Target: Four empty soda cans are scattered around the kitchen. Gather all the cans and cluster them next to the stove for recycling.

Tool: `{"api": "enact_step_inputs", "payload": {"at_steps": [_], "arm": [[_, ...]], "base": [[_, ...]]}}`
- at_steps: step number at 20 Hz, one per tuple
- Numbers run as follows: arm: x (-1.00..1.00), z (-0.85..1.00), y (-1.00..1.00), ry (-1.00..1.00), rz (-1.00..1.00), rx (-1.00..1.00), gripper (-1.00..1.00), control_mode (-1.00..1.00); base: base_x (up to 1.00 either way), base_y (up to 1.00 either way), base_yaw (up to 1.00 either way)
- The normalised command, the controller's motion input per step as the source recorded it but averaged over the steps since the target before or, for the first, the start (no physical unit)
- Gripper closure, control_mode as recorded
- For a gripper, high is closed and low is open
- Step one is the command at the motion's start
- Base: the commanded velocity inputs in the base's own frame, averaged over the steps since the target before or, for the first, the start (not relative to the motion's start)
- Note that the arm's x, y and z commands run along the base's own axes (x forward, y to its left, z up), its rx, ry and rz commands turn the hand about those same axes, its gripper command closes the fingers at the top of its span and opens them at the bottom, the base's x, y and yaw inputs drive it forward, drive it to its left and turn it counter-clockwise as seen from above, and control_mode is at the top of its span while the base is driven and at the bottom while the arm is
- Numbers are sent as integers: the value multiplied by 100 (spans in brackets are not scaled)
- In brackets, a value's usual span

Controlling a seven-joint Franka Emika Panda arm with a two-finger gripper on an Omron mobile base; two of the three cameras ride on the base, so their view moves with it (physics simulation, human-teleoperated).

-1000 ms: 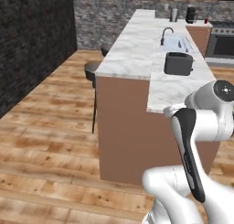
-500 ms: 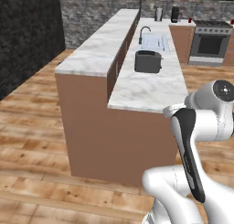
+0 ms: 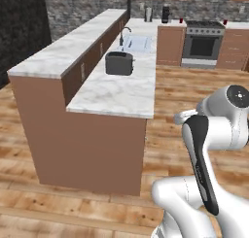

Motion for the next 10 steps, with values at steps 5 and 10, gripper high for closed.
{"api": "enact_step_inputs", "payload": {"at_steps": [5, 10], "arm": [[0, 0, 0, 0, 0, 0, 100, 100], [0, 0, 0, 0, 0, 0, 100, 100]], "base": [[-20, -56, -35], [-5, -34, -43]]}}
